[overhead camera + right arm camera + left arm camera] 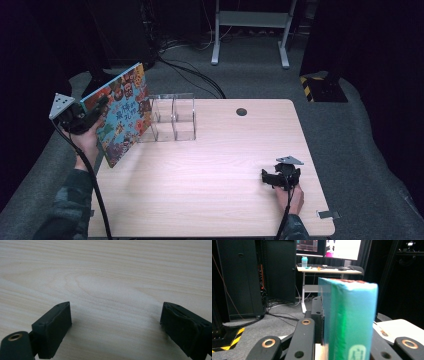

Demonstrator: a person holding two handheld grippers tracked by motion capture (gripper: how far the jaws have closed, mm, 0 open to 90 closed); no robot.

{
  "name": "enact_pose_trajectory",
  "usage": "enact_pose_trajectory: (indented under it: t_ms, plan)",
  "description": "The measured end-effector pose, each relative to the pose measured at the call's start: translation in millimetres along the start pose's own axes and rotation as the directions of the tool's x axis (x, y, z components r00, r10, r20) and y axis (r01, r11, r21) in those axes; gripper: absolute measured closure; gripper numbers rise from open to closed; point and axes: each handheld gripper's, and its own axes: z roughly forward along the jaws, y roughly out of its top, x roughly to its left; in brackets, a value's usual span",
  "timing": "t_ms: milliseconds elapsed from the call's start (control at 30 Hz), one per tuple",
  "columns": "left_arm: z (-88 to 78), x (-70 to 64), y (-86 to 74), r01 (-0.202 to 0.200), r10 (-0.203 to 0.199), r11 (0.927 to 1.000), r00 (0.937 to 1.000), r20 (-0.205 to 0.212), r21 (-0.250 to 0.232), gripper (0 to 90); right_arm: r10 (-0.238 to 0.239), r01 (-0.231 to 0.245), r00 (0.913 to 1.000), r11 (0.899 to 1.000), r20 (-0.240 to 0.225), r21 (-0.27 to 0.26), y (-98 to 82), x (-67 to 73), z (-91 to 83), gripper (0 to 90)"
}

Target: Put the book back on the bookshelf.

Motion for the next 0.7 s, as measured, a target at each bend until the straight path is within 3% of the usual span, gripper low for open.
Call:
enact_pose_trajectory:
  t_ms: [700]
  plan:
    - [12.5, -3.4, -15.4, -0.028, 0.028, 0.9985, 0.9996, 0.004, -0.046, 80.4, -0.002, 0.002, 1.0000, 1.000, -0.001, -0.001, -0.1, -0.1, -0.1, 9.9]
